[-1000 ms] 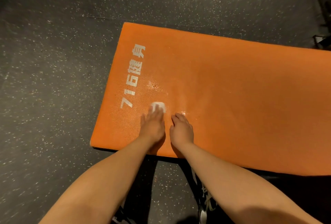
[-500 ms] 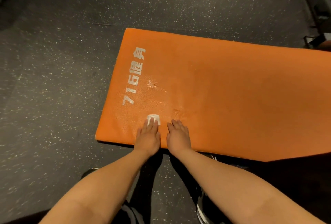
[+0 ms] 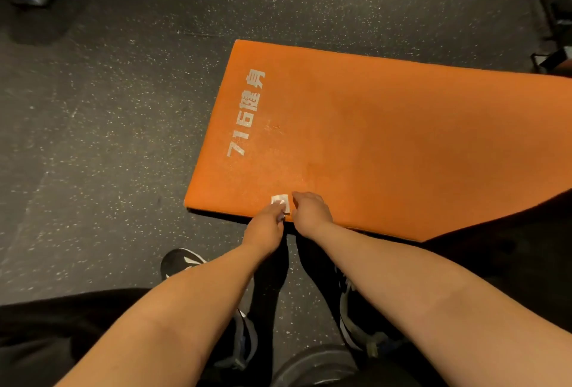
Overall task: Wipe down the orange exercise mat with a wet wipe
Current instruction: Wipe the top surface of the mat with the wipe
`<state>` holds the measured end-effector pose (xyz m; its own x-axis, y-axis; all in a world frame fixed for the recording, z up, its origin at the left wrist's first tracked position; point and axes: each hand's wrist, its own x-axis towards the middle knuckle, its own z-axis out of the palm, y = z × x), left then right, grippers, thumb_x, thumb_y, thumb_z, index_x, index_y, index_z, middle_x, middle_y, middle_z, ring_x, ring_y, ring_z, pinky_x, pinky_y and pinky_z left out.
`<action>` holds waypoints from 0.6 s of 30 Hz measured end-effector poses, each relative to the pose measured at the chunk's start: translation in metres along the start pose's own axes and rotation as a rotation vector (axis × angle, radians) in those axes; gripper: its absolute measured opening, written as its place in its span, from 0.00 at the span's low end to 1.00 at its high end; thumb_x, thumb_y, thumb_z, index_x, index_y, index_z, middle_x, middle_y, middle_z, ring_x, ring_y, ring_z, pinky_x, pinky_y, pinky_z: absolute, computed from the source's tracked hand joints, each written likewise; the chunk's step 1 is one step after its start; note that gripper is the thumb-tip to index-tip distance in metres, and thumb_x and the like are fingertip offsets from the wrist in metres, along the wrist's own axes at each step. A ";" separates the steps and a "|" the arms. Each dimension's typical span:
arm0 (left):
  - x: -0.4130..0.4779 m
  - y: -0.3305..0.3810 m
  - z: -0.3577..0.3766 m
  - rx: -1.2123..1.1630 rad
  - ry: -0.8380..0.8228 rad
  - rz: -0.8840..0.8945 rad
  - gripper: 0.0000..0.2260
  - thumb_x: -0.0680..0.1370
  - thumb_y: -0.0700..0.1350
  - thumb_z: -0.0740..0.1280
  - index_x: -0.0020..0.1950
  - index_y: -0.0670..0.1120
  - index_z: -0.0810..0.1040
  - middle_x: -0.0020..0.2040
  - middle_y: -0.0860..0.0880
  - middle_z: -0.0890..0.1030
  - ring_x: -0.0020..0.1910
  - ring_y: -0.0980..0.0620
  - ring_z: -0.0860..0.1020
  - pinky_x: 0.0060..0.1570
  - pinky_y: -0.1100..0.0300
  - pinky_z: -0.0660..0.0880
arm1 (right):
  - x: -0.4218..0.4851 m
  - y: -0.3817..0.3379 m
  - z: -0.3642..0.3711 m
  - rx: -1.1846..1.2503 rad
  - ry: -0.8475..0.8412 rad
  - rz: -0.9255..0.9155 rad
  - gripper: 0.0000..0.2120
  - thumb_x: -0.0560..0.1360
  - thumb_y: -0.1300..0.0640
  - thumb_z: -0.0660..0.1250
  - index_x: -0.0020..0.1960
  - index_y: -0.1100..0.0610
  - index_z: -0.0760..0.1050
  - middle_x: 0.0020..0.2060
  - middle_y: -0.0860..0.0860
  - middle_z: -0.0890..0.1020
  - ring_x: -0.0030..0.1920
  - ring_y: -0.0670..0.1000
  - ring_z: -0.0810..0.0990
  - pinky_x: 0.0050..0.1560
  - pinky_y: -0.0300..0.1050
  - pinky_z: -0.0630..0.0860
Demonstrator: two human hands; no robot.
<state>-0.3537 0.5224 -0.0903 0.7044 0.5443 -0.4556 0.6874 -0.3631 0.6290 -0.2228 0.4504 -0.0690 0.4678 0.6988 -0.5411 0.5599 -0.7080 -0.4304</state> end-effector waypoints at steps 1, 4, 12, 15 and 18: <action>0.000 0.005 0.000 -0.022 0.016 -0.006 0.21 0.81 0.37 0.61 0.75 0.45 0.71 0.72 0.44 0.74 0.70 0.45 0.72 0.68 0.57 0.66 | -0.002 -0.002 -0.001 0.022 -0.003 -0.013 0.23 0.82 0.58 0.61 0.77 0.55 0.66 0.72 0.56 0.71 0.73 0.59 0.65 0.71 0.50 0.65; 0.003 0.019 -0.006 -0.080 0.069 -0.028 0.17 0.82 0.40 0.62 0.72 0.46 0.74 0.68 0.46 0.78 0.65 0.46 0.76 0.62 0.58 0.71 | -0.006 -0.003 -0.001 0.143 0.006 -0.004 0.23 0.83 0.58 0.59 0.78 0.54 0.65 0.72 0.57 0.71 0.72 0.60 0.68 0.70 0.50 0.68; 0.003 0.047 -0.018 -0.269 0.141 -0.080 0.09 0.84 0.50 0.63 0.57 0.48 0.78 0.51 0.51 0.81 0.51 0.51 0.78 0.45 0.58 0.71 | -0.018 0.000 -0.012 0.481 0.096 0.104 0.12 0.83 0.57 0.62 0.65 0.55 0.76 0.61 0.54 0.80 0.60 0.55 0.77 0.58 0.45 0.72; 0.002 0.053 -0.016 -0.273 0.159 -0.091 0.10 0.84 0.51 0.62 0.53 0.45 0.78 0.49 0.49 0.81 0.49 0.49 0.78 0.40 0.59 0.70 | -0.024 -0.002 -0.009 0.618 0.135 0.166 0.03 0.83 0.56 0.62 0.54 0.54 0.74 0.54 0.53 0.79 0.52 0.52 0.76 0.47 0.44 0.70; 0.003 0.057 -0.016 -0.254 0.165 -0.111 0.08 0.84 0.48 0.62 0.54 0.45 0.78 0.51 0.47 0.82 0.49 0.48 0.78 0.41 0.57 0.69 | -0.028 -0.004 -0.009 0.675 0.173 0.204 0.03 0.83 0.54 0.62 0.52 0.53 0.71 0.49 0.53 0.79 0.42 0.50 0.74 0.35 0.43 0.65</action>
<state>-0.3153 0.5151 -0.0460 0.5751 0.6928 -0.4351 0.6778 -0.1057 0.7276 -0.2320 0.4340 -0.0456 0.6509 0.5127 -0.5598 -0.0682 -0.6950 -0.7158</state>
